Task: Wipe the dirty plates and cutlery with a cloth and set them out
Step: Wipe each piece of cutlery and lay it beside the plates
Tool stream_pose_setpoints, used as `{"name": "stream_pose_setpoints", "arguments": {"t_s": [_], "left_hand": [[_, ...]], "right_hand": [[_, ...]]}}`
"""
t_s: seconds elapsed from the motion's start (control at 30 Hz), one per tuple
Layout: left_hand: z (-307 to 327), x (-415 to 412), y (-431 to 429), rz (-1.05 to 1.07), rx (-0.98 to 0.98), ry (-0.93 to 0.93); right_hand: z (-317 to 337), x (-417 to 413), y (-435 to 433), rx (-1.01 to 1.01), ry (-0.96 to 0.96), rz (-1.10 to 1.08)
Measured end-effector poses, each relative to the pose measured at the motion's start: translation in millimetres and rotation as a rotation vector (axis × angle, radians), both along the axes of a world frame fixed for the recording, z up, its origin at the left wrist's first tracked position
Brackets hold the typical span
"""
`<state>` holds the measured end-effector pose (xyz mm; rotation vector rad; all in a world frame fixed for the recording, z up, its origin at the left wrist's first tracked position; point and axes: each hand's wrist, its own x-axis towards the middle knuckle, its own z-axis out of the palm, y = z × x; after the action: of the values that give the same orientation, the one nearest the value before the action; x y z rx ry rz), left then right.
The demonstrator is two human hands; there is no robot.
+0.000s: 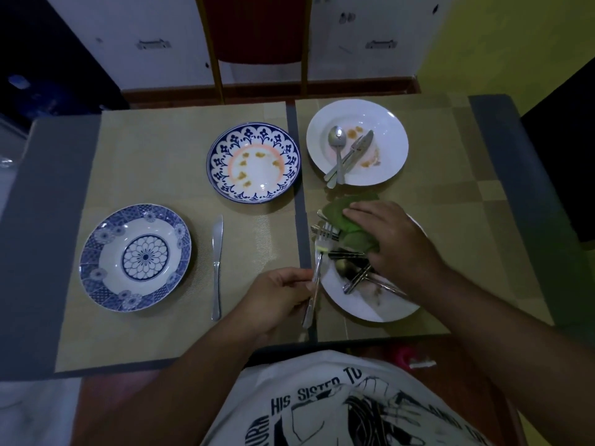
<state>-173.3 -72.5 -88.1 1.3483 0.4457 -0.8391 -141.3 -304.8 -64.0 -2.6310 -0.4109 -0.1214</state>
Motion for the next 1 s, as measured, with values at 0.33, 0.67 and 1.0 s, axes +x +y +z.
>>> {"name": "stream_pose_setpoints", "arguments": {"t_s": [0.33,0.67,1.0], "left_hand": [[-25.1,18.6,81.9,0.247,0.08,0.102],[-44.3,24.7,94.8,0.327,0.183,0.141],[-45.0,28.5,99.7,0.394,0.174,0.216]], "right_hand": [[-5.9,-10.4,53.7,0.099,0.012,0.22],[-19.1,-12.5,96.1,0.045,0.1,0.372],[-20.9,-12.6,104.2,0.042,0.174,0.329]]}}
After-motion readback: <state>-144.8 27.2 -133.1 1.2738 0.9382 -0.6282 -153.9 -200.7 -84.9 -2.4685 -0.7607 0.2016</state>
